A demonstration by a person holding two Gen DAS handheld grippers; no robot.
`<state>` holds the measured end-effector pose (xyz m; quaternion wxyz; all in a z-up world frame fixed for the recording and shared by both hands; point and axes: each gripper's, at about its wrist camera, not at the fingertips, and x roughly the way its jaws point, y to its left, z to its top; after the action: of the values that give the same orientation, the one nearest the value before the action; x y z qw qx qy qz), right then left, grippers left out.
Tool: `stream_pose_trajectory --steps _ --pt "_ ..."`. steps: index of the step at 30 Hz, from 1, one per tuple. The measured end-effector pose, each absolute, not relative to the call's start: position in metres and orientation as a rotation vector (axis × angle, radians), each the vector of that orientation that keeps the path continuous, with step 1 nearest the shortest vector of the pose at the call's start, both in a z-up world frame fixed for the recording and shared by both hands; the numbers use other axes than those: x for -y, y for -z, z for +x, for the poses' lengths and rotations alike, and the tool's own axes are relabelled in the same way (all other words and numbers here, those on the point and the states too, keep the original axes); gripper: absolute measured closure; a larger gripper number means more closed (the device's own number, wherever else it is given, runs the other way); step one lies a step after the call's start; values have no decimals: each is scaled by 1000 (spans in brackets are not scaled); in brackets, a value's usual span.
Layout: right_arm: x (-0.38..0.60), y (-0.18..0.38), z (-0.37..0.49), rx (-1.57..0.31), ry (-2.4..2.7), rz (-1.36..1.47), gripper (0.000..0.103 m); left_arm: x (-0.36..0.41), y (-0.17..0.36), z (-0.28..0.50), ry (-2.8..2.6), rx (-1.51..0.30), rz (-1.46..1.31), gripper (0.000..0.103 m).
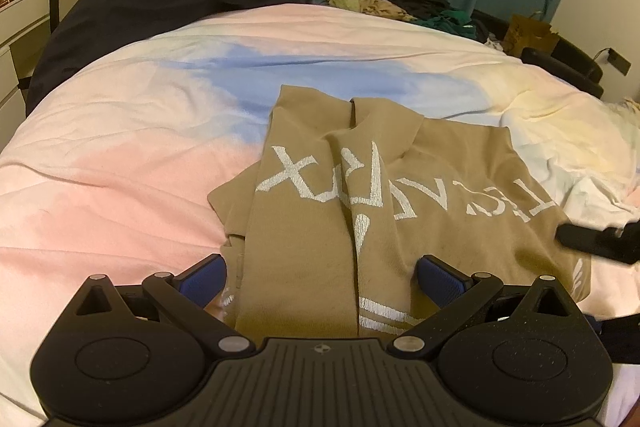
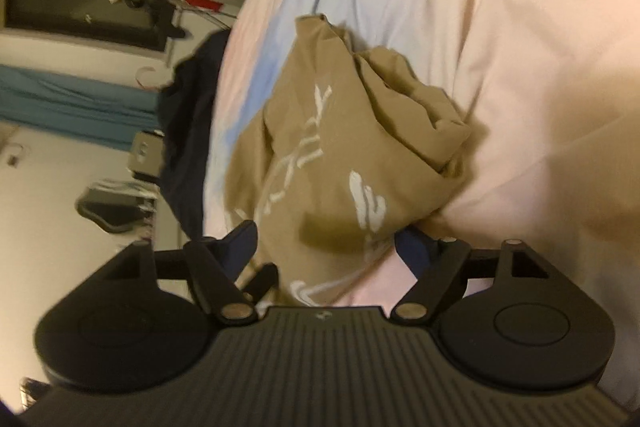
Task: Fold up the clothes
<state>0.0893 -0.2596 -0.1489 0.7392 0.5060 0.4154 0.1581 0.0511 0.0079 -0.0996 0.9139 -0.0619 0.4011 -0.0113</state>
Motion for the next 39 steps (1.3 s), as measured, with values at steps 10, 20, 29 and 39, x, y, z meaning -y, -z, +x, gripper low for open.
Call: stream_pose_trajectory --steps 10,20,29,39 --pt "261 149 86 -917 -348 1095 27 -10 100 52 23 -829 -149 0" --pt "270 159 88 -897 -295 1155 27 -9 101 51 20 -830 -158 0" --pt "263 168 99 -933 -244 1070 55 -15 99 52 24 -836 -216 1" --pt "259 128 98 -797 -325 987 74 -41 66 22 327 -688 -693 0"
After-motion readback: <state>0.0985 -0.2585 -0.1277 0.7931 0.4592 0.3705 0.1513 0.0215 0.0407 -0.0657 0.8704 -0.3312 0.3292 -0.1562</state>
